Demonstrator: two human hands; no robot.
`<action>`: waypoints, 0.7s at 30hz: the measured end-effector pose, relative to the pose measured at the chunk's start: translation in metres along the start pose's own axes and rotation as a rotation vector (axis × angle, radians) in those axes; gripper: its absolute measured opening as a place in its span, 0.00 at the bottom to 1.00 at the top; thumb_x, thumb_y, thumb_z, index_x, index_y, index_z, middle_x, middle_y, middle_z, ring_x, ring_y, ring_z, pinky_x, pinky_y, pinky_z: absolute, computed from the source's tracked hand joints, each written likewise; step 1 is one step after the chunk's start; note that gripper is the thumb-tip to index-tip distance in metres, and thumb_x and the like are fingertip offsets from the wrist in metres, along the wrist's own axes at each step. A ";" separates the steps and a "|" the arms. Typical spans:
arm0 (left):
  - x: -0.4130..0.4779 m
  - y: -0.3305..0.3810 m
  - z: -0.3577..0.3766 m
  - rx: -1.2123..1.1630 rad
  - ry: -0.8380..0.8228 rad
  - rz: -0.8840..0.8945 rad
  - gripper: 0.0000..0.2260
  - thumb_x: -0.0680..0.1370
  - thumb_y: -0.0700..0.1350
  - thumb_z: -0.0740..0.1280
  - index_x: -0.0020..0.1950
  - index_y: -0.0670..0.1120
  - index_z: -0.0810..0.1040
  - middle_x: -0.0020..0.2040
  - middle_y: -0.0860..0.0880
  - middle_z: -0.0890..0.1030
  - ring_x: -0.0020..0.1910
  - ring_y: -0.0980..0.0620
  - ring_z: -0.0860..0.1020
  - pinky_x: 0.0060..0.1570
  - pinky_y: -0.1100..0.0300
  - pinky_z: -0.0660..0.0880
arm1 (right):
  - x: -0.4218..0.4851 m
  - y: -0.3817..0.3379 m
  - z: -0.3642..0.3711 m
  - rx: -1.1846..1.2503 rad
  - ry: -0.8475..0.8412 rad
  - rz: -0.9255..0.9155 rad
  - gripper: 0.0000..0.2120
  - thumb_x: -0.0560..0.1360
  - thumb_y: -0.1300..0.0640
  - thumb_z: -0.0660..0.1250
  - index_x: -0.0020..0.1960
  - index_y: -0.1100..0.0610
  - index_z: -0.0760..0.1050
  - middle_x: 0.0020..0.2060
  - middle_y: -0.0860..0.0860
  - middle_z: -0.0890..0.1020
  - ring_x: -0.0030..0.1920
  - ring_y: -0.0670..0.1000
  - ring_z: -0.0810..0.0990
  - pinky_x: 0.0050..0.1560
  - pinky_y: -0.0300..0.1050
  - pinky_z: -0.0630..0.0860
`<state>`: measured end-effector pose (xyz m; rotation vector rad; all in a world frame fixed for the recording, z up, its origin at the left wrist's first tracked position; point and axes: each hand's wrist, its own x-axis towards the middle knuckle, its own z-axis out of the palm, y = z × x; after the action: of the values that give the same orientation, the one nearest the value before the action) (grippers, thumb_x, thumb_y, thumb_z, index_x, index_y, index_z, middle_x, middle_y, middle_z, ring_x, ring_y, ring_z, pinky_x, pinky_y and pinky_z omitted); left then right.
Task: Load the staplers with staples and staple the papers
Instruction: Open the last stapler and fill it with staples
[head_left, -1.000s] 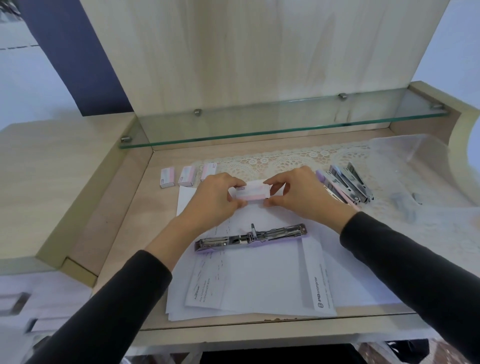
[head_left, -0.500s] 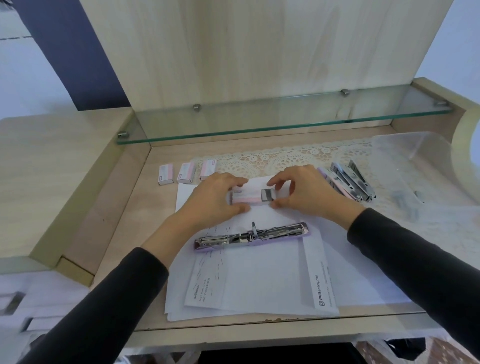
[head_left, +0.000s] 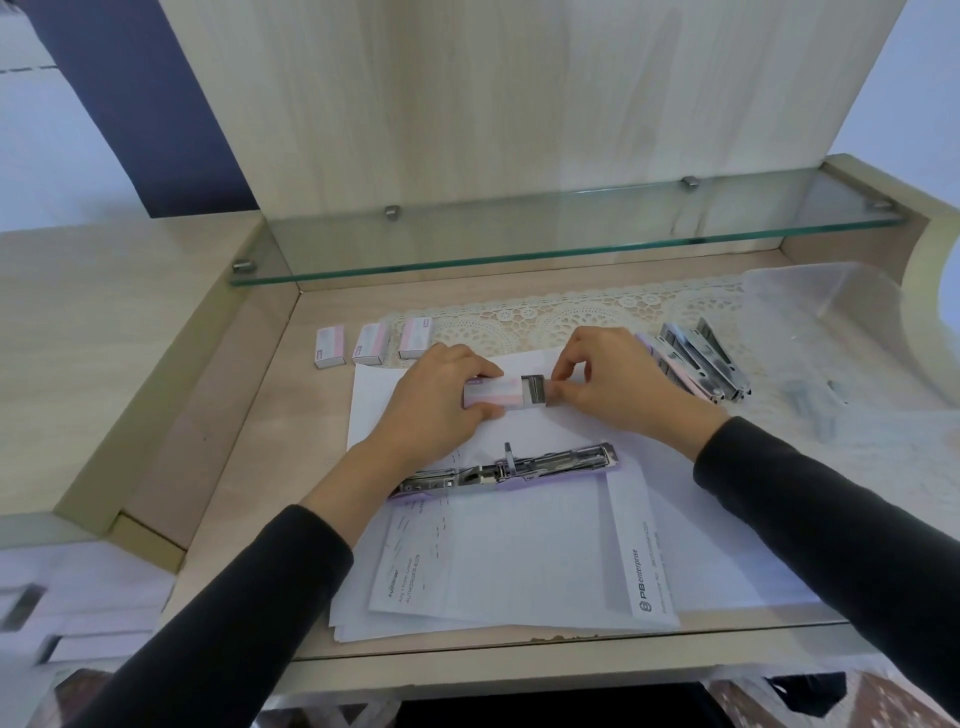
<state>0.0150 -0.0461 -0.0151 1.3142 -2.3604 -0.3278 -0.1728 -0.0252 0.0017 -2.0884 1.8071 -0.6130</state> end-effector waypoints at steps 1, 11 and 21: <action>0.000 0.000 0.001 -0.001 0.007 0.001 0.15 0.71 0.45 0.72 0.57 0.45 0.78 0.53 0.49 0.78 0.53 0.50 0.71 0.49 0.65 0.62 | 0.000 -0.002 0.000 -0.013 0.010 0.007 0.05 0.70 0.55 0.70 0.40 0.57 0.81 0.43 0.49 0.76 0.39 0.46 0.68 0.32 0.35 0.61; -0.003 0.000 0.002 0.020 0.035 0.007 0.16 0.71 0.46 0.72 0.57 0.45 0.78 0.52 0.48 0.79 0.53 0.49 0.72 0.49 0.65 0.62 | 0.006 -0.013 0.004 0.073 0.028 0.120 0.10 0.69 0.53 0.72 0.37 0.60 0.80 0.38 0.52 0.78 0.41 0.48 0.72 0.31 0.38 0.63; -0.002 -0.001 0.001 0.033 0.029 -0.005 0.16 0.72 0.48 0.71 0.57 0.46 0.78 0.53 0.50 0.79 0.54 0.51 0.71 0.50 0.65 0.61 | 0.011 -0.010 0.008 0.213 0.033 0.209 0.18 0.70 0.49 0.70 0.36 0.66 0.80 0.35 0.59 0.82 0.33 0.55 0.74 0.29 0.34 0.66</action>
<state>0.0165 -0.0449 -0.0173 1.3309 -2.3484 -0.2712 -0.1590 -0.0352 0.0006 -1.7359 1.8567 -0.7494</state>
